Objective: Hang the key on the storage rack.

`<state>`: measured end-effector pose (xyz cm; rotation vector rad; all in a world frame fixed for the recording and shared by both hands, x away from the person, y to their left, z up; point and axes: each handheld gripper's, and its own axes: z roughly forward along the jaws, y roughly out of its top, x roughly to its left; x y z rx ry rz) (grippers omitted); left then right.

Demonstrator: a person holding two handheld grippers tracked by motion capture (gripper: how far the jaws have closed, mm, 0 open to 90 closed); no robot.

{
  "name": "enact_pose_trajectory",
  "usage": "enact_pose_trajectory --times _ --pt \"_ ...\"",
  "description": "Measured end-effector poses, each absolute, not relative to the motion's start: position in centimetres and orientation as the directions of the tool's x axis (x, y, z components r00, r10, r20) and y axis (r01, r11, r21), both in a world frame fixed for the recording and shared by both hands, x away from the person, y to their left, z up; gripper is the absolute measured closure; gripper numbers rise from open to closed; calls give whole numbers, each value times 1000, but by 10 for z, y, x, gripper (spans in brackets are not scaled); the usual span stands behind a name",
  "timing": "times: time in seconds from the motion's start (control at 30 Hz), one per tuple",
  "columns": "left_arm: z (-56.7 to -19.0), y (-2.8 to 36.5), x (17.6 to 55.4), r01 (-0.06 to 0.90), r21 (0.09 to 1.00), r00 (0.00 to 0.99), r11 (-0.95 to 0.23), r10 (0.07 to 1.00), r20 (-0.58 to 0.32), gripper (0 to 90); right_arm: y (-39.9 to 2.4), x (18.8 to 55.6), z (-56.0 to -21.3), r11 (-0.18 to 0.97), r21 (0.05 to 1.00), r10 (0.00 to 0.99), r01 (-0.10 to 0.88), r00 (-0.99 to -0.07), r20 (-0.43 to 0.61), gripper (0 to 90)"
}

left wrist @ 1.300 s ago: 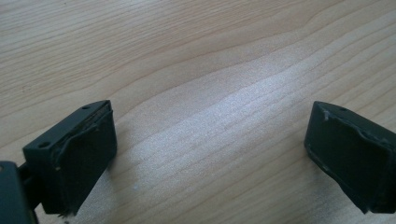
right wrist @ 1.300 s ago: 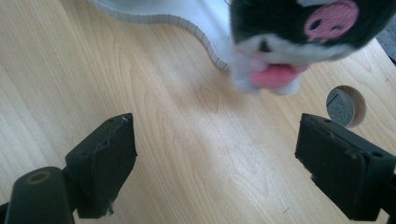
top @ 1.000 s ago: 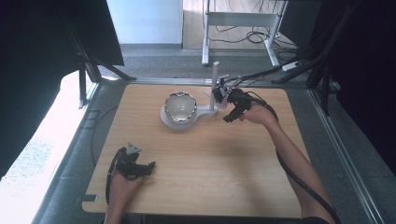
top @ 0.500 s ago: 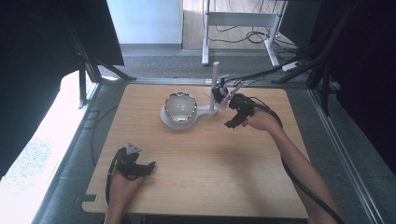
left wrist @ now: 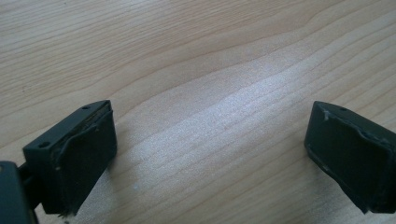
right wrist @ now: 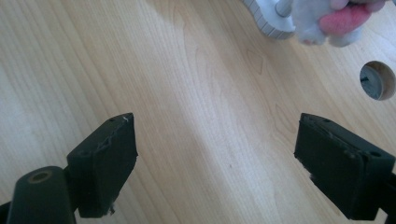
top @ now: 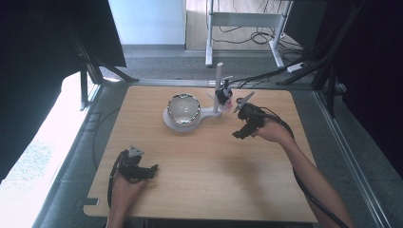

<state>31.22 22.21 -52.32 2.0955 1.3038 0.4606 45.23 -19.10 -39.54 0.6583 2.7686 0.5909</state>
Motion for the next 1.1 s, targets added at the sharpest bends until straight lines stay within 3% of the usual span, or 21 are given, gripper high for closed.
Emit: enact_pose_trajectory --times 1.1 --pt "-523 222 312 674 663 454 -324 891 -26 22 -240 397 -402 776 485 521 403 -843 -133 24"
